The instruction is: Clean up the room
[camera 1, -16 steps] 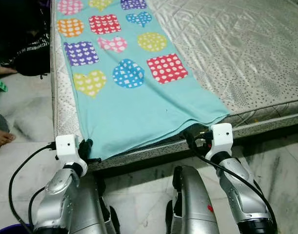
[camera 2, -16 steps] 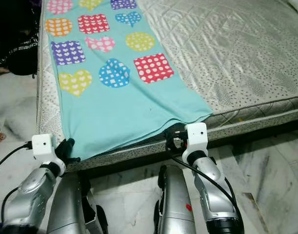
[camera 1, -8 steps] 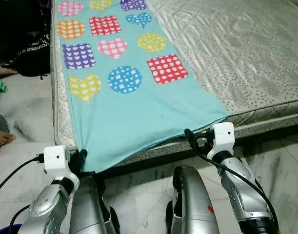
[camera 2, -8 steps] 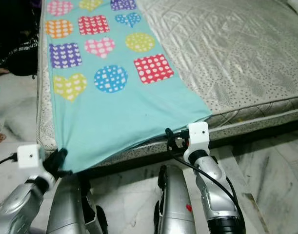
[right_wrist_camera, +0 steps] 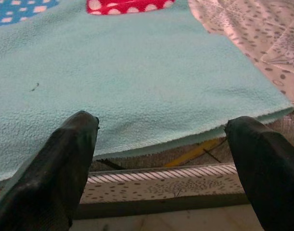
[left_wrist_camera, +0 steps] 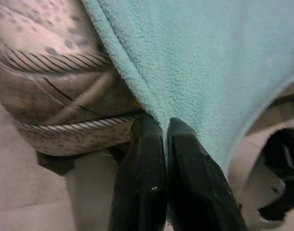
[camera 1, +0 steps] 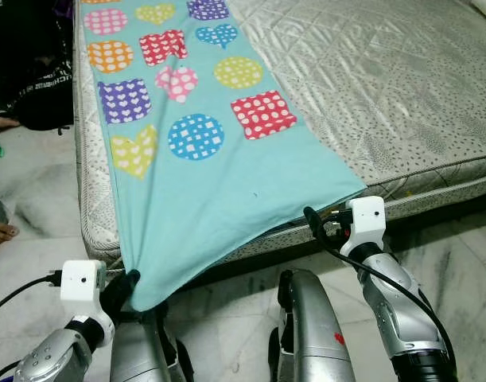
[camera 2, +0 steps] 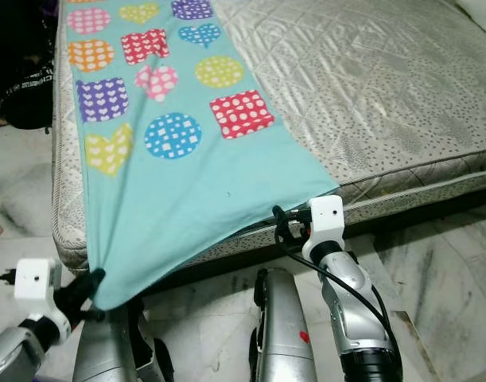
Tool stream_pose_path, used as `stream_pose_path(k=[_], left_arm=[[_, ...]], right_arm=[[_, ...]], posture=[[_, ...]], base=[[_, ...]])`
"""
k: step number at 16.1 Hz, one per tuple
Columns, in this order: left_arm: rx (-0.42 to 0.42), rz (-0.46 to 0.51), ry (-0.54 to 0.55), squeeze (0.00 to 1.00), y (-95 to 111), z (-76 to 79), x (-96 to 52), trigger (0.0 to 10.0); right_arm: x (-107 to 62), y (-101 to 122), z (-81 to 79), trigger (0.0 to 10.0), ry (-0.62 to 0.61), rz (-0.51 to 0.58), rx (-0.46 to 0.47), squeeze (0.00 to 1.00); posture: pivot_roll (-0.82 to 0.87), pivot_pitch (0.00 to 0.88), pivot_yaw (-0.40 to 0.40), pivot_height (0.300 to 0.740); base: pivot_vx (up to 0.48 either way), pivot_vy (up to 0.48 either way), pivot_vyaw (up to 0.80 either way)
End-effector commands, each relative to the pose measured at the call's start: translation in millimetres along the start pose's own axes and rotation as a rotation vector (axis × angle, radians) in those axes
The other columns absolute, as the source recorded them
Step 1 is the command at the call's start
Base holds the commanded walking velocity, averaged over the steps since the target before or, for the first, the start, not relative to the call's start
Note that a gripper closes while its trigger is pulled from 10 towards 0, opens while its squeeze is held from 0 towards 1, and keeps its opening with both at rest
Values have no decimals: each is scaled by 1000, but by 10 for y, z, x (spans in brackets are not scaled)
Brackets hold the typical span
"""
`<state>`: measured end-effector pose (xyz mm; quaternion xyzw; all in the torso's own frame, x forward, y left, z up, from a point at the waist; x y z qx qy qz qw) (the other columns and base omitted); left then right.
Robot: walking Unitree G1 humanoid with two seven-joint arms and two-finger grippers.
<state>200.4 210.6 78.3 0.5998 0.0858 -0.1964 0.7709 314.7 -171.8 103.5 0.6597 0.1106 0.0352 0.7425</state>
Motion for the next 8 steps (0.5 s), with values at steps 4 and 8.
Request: stream_pose_path(k=[4,8], left_arm=[[-38,39,45,0,-34,-193,-204,2784],[-66,79,346,0,-89,-671,-298,7059]], right_arm=[[-14,-69,45,10000,-2,-26,-5,0],[4,-64,44,10000,-2,-22,-5,0]], posture=[[-28,225,-54,521],[-18,225,-59,521]], base=[[0,0,0],[0,0,0]])
Point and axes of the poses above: a point about 5 cm out from each wrist's last joint towards the gripper, its own x axis pointing out of the wrist towards the gripper, its own y axis along the axis of the wrist's last joint, z = x × y, the point moved 1 cm from there along x, pointing out of the wrist towards the gripper, and after that the axes turned 4 degrees about -x, right-handed, at the moved point
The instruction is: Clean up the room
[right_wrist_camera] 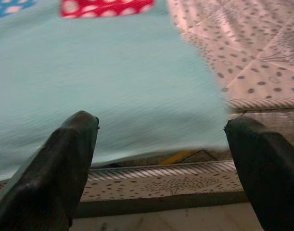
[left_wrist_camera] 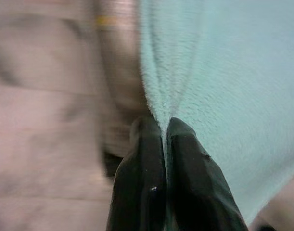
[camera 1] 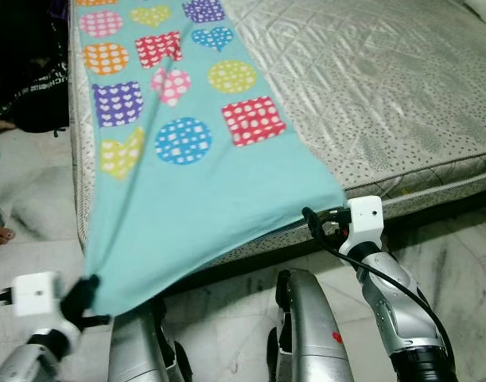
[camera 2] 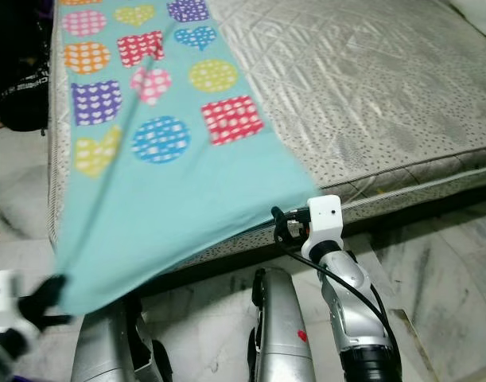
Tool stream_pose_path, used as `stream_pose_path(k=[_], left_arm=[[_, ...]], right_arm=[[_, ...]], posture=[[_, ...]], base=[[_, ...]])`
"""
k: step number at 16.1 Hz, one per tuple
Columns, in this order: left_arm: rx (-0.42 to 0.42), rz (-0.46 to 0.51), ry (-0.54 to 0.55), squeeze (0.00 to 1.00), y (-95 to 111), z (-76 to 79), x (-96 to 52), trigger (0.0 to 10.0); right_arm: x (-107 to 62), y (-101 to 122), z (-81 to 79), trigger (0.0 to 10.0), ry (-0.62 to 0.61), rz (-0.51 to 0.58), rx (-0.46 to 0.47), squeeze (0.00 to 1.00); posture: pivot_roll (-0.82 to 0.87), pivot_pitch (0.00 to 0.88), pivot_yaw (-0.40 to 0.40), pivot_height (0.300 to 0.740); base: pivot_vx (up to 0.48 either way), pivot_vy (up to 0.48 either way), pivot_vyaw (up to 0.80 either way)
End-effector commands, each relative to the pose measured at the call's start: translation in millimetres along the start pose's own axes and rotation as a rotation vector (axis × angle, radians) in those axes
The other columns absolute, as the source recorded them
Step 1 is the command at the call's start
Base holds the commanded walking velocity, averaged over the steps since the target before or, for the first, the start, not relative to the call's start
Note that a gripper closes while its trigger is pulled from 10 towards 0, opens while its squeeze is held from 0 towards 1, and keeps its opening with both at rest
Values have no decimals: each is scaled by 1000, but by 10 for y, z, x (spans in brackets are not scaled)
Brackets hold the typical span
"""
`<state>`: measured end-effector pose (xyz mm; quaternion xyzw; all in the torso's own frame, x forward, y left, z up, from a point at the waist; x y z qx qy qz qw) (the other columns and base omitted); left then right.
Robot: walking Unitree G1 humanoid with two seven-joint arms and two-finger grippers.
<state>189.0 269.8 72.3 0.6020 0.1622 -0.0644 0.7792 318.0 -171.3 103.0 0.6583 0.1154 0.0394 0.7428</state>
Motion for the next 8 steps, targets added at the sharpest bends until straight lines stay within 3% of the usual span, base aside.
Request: stream_pose_path(k=[1,3,4,5,8], left_arm=[[-17,-23,116,0,-80,-243,-63,5412],[-31,-7,163,0,-51,-363,-39,0],[-16,13,179,0,0,-412,3,2118],[9,7,169,0,2,-400,34,10000],[43,-5,187,0,-19,-408,109,10000]], right_arm=[[-25,-59,46,10000,-15,-21,-2,0],[-21,-57,52,10000,-15,-21,-5,0],[-15,-56,60,10000,-17,-20,-5,0],[-17,-58,59,10000,-18,-19,-6,0],[-21,-66,55,10000,-21,-19,-6,0]], posture=[[-17,222,-64,521],[-17,220,-64,521],[-18,220,-63,521],[-20,219,-61,521],[-22,211,-56,521]], base=[[0,0,0],[0,0,0],[0,0,0],[0,0,0],[0,0,0]])
Point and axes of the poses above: a point about 5 cm out from each wrist's last joint towards the gripper, its own x axis pointing out of the wrist towards the gripper, its own y axis along the axis of the wrist's last joint, z = x × y, the point moved 1 cm from there along x, pointing out of the wrist towards the gripper, and after that the axes turned 4 degrees about -x, right-handed, at the moved point
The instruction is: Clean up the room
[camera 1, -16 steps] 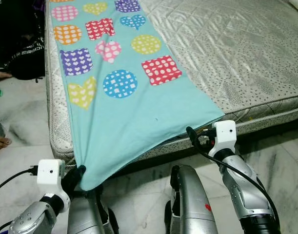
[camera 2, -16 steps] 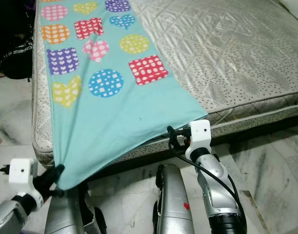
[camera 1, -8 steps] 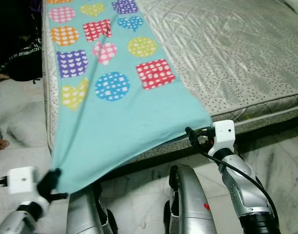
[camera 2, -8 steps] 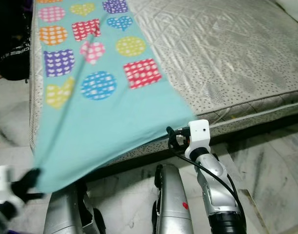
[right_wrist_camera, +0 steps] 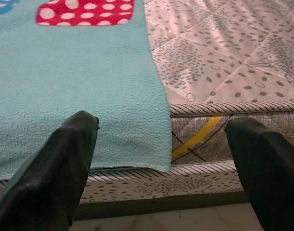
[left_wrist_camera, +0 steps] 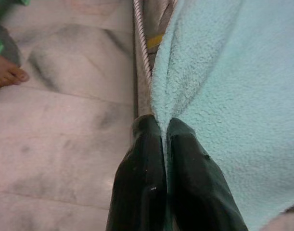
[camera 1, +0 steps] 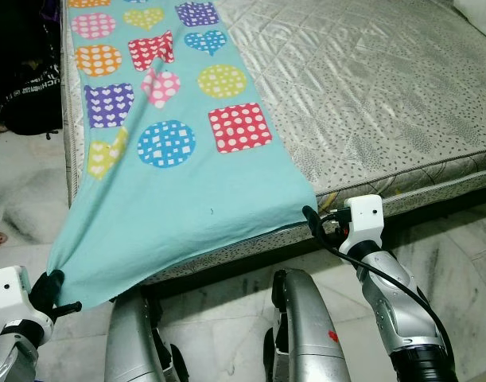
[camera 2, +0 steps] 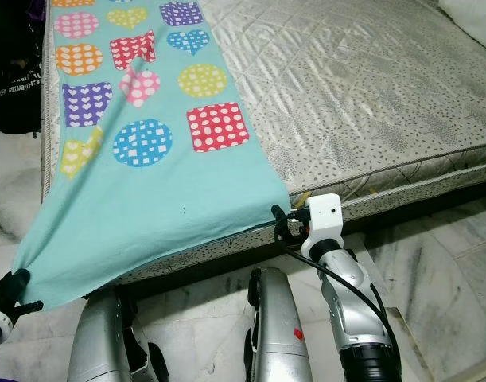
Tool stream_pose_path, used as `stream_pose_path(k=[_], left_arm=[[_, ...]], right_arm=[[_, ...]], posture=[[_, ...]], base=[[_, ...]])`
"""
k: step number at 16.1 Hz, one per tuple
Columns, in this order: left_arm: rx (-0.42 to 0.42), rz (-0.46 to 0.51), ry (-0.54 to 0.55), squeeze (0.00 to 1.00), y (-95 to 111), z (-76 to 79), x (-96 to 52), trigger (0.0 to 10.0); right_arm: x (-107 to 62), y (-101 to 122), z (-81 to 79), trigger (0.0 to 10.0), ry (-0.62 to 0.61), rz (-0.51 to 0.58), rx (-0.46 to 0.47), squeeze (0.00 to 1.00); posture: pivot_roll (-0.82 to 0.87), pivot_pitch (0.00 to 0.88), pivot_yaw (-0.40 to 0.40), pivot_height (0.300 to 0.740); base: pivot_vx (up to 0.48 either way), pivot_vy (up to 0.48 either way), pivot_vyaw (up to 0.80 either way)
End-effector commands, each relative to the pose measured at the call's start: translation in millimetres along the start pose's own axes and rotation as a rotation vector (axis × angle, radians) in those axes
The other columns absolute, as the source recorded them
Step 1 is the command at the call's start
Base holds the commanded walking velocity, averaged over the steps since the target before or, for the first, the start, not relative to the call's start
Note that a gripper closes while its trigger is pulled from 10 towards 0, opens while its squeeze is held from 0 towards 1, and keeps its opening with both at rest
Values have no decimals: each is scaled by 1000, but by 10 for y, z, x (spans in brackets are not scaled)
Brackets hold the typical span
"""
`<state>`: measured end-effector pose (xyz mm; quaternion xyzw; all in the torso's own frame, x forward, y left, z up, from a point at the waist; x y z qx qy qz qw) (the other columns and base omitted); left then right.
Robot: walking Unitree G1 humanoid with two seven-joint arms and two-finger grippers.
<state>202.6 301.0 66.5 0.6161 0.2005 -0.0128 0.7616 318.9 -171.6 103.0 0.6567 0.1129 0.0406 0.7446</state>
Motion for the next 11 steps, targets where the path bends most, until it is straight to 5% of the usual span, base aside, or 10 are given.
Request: stream_pose_path(k=[1,7,8,11], left_arm=[[26,-43,75,0,-99,-132,-45,10000],[117,-47,76,0,-52,36,82,10000],[86,-33,58,1000,-36,72,88,10000],[62,2,55,1000,-9,149,99,10000]], right_arm=[[-26,-66,51,10000,-20,-23,-2,0],[94,-23,-1,10000,-18,-4,9,0],[108,-14,-20,10000,-9,0,9,0],[160,30,-48,10000,0,13,4,0]], posture=[[-22,211,-56,521],[9,182,-71,521],[11,177,-75,521],[9,158,-75,521]], base=[[0,0,0],[0,0,0],[0,0,0],[0,0,0]])
Point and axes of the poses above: a point about 5 cm out from each wrist's last joint towards the gripper, its own x axis pointing out of the wrist towards the gripper, its own y axis along the axis of the wrist's last joint, z = x × y, the point moved 1 cm from there along x, pointing out of the wrist towards the gripper, and after that the axes turned 4 degrees about -x, right-handed, at the moved point
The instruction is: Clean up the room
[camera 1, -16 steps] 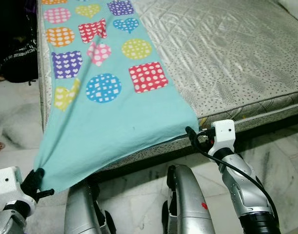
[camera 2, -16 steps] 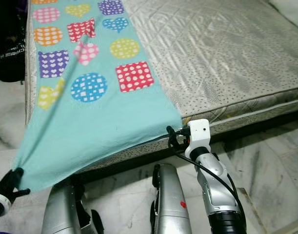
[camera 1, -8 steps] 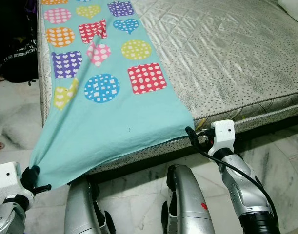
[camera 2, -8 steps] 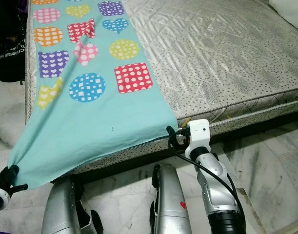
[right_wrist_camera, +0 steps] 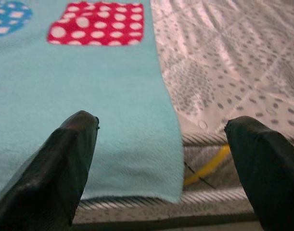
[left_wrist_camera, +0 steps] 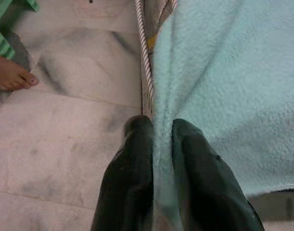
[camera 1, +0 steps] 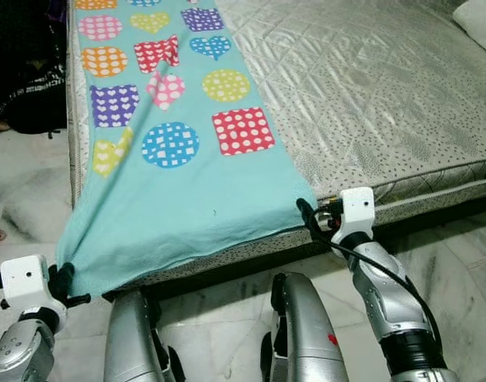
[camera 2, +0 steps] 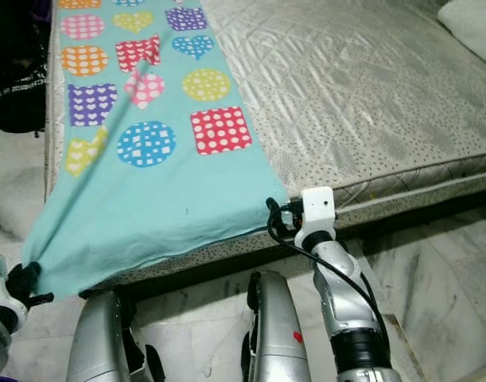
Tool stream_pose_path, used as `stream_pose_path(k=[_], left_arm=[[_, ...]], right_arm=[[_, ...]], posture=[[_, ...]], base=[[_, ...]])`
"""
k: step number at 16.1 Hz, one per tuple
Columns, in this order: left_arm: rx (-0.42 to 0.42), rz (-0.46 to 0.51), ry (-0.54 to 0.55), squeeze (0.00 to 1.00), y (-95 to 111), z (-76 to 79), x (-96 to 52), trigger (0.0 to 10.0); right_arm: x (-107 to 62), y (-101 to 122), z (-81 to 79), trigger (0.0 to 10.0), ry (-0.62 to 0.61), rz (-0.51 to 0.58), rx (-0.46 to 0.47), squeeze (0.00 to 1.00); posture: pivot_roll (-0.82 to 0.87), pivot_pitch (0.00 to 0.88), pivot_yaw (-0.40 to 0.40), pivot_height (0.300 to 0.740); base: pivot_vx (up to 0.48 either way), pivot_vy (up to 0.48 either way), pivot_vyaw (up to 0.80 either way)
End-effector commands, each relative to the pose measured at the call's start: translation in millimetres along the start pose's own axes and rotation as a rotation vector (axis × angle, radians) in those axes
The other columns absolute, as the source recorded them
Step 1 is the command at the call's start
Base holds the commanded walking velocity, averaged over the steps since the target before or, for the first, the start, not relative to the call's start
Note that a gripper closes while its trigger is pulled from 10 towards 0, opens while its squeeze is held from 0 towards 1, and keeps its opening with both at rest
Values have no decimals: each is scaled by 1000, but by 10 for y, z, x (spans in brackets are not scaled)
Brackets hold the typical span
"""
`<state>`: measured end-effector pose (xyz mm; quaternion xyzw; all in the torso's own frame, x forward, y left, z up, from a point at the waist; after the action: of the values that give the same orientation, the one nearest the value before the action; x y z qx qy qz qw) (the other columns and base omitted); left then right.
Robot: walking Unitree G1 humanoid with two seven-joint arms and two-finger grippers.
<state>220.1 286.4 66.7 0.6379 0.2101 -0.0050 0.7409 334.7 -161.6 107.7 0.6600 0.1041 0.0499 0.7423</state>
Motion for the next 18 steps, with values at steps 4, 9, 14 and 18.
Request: stream_pose_path(k=[4,9,14,18], left_arm=[[45,74,32,1000,50,51,-138,10000],[123,276,48,1000,386,279,-233,10000],[75,364,-143,1000,508,838,-233,10000],[55,316,-193,1000,380,997,-127,10000]], right_arm=[[1,-32,53,10000,-14,2,-3,0],[5,-6,56,10000,-41,28,13,0],[29,109,45,10000,-85,70,73,0],[10,123,-5,10000,-84,69,143,0]], posture=[[4,139,-61,521],[10,100,-50,521],[2,36,-32,521],[-21,5,-19,521]], base=[[0,0,0],[0,0,0],[0,0,0],[0,0,0]])
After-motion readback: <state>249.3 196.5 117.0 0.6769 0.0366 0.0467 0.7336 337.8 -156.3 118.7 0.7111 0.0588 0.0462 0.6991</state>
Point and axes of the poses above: a point about 5 cm out from each wrist's last joint towards the gripper, its own x axis pointing out of the wrist towards the gripper, its own y axis along the axis of the wrist's last joint, z = x × y, the point moved 1 cm from there along x, pointing out of the wrist towards the gripper, and after that the axes turned 4 degrees about -x, right-handed, at the moved point
